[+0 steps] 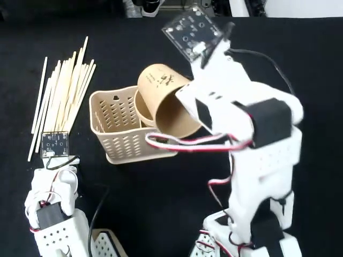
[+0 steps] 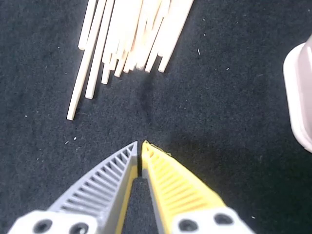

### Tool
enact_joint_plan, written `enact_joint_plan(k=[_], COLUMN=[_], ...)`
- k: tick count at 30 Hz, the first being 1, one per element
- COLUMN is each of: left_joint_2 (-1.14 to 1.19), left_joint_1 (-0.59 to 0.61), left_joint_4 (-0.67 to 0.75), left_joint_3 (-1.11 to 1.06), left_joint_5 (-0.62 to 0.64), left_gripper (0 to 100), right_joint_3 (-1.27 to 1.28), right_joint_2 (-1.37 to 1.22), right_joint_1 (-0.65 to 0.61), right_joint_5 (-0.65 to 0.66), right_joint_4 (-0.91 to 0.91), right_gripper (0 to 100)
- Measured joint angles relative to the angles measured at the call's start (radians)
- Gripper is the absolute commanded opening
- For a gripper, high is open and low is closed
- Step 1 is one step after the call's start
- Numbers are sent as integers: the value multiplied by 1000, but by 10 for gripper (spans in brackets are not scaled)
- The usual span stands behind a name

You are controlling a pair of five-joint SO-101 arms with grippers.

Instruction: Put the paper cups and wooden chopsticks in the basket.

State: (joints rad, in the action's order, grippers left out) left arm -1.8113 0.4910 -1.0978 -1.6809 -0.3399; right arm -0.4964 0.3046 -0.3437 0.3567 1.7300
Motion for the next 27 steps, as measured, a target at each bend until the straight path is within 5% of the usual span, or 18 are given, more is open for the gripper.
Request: enact_joint_plan(k=[6, 17, 27], left_joint_2=[0, 0, 0], left_joint_1=[0, 0, 0], left_joint_4=[0, 0, 0], left_joint_3=[0, 0, 0], left_joint_5=[0, 0, 0], left_gripper=[34, 34, 34], right_joint_3=[0, 6, -69], right_joint_2=[-55, -84, -91], right_joint_1=[0, 2, -12], right_joint_5=[0, 28, 28], right_joint_4=[0, 0, -26], right_gripper=[21, 250, 240])
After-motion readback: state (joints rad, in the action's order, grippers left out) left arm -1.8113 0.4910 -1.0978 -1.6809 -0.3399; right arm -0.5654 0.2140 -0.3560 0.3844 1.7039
